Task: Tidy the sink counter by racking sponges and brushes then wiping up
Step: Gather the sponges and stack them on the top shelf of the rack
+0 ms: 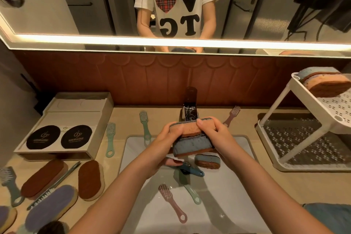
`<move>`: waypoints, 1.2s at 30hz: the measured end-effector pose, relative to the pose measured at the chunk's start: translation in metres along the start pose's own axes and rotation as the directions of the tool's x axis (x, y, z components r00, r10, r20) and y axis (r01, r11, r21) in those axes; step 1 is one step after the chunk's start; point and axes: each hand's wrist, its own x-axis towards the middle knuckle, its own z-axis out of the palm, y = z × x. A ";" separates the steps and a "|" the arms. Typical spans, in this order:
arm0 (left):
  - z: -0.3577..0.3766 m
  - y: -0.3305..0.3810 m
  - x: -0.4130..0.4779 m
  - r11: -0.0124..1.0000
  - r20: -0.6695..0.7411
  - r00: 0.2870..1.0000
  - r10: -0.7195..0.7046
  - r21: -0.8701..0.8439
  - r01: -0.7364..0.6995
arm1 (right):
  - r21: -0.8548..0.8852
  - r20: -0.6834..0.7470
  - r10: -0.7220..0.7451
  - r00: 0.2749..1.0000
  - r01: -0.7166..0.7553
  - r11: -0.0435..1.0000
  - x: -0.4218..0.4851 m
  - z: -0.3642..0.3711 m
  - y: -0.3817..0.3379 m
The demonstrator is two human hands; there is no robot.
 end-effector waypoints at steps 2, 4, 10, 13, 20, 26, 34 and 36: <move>0.008 0.004 0.002 0.993 -0.004 1.000 0.010 -0.121 -0.010 | -0.012 -0.050 -0.040 0.998 0.040 0.999 0.000 0.006 -0.001; 0.017 0.006 0.006 0.991 -0.096 0.993 0.061 -0.110 -0.072 | -0.012 -0.089 -0.072 0.993 0.071 0.997 -0.001 0.012 -0.003; 0.038 0.018 0.015 0.920 -0.364 0.845 0.392 0.148 -0.363 | 0.000 -0.173 -0.168 0.971 0.171 0.985 -0.007 0.012 -0.009; 0.046 0.021 0.018 0.833 -0.308 0.807 0.504 0.420 -0.360 | -0.032 -0.233 -0.182 0.955 0.180 0.983 -0.002 0.006 -0.006; 0.071 0.018 0.026 0.602 -0.130 0.818 0.561 0.742 -0.295 | 0.027 -0.258 -0.093 0.962 0.104 0.994 0.002 -0.012 0.009; 0.087 0.014 0.040 0.466 -0.080 0.825 0.559 0.853 -0.233 | 0.015 -0.295 -0.046 0.954 0.053 0.998 0.007 -0.024 0.020; 0.118 0.020 0.048 0.329 -0.051 0.826 0.561 0.930 -0.166 | 0.051 -0.278 -0.048 0.959 0.064 0.997 0.018 -0.052 0.025; 0.124 0.023 0.049 0.295 -0.048 0.813 0.580 0.943 -0.155 | 0.071 -0.262 -0.061 0.963 0.083 0.994 0.018 -0.059 0.022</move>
